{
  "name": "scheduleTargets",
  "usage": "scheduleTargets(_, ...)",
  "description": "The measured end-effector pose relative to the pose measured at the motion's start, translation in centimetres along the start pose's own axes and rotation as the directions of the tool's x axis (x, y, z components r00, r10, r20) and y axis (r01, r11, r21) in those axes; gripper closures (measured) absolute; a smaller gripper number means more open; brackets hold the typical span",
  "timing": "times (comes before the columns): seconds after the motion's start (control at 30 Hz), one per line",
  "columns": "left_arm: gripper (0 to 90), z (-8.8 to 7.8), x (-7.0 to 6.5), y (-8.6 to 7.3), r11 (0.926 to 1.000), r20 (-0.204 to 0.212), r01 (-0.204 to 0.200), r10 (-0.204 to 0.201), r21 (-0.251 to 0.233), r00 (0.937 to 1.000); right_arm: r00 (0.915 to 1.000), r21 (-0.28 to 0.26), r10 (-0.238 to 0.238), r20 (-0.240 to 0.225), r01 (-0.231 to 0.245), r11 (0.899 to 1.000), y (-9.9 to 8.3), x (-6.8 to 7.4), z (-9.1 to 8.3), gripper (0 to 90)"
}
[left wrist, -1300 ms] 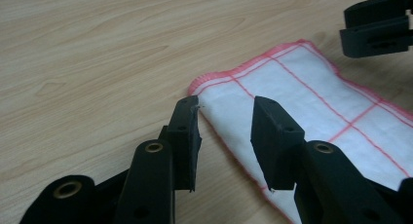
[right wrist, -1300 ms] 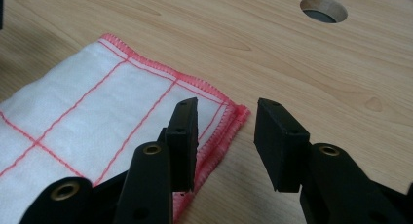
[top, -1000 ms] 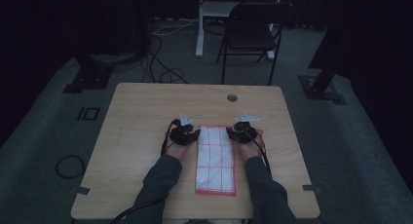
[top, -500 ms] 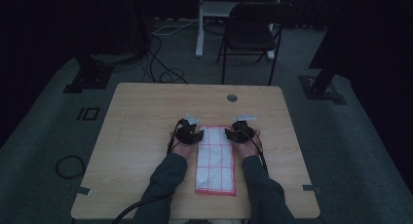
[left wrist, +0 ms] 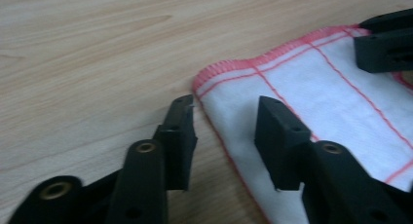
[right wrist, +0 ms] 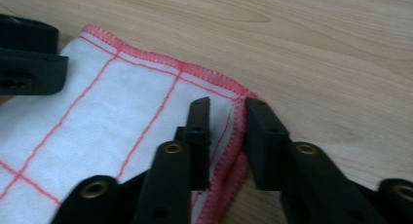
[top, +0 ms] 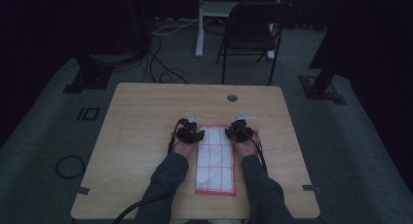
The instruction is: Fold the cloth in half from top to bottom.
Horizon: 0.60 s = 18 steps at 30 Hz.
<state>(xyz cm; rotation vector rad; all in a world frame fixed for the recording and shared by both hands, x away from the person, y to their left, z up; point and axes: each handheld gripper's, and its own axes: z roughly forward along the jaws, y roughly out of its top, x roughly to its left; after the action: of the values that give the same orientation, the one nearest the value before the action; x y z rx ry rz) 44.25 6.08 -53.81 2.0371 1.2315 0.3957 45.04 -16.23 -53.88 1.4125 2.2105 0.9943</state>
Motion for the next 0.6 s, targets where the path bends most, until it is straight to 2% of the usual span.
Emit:
scheduleTargets(0.1,74.2,0.04,-0.29,0.09,0.9999,0.013,0.001,-0.001,0.011,0.9999,0.9998,0.001,0.009,-0.020,-0.009,1.000,-0.01,0.00,0.02,82.6)
scheduleTargets(0.23,85.1,0.13,-0.47,0.16,0.9996,0.025,0.023,-0.023,0.015,0.9994,0.9998,-0.006,0.018,-0.001,-0.018,1.000,0.00,0.21,0.11,86.2)
scheduleTargets(0.33,87.0,0.15,-0.46,0.29,0.9996,0.027,0.019,-0.020,0.019,0.9994,0.9999,-0.004,0.006,0.011,-0.006,1.000,0.09,0.38,0.14,86.6)
scheduleTargets(0.6,87.3,0.07,-0.08,0.46,0.9994,0.036,0.034,-0.034,0.008,0.9988,1.0000,-0.010,0.001,0.005,-0.001,1.000,0.24,0.19,0.09,86.7)
